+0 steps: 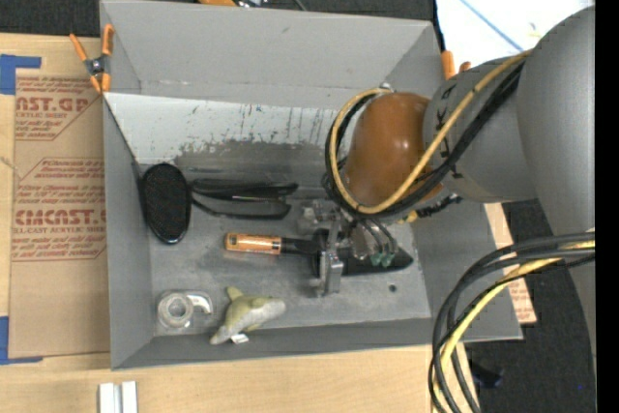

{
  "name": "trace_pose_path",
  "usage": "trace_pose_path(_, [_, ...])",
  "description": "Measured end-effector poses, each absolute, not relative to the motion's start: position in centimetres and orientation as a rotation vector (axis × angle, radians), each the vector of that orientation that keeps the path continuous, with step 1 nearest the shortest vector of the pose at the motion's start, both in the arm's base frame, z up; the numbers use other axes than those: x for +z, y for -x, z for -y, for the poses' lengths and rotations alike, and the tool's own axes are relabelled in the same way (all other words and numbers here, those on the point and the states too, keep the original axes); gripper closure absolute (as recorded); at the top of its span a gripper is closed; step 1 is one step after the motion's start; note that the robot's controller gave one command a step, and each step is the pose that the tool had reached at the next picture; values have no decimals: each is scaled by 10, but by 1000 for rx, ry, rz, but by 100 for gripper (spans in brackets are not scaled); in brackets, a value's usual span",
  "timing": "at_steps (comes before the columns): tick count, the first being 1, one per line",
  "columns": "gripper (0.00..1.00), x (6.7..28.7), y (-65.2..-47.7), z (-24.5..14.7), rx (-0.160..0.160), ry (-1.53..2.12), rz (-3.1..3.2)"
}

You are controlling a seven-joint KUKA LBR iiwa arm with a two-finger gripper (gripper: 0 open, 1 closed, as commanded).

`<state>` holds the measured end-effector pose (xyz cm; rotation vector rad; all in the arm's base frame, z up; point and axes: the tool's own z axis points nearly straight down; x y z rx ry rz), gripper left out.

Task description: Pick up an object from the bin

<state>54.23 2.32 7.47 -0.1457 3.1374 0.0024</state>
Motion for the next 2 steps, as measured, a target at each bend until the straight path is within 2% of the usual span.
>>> trace_pose_path(1, [0,76,-558,-14,4,164,-3125])
trace_pose_path(2, [0,69,-506,18,3,114,-3144])
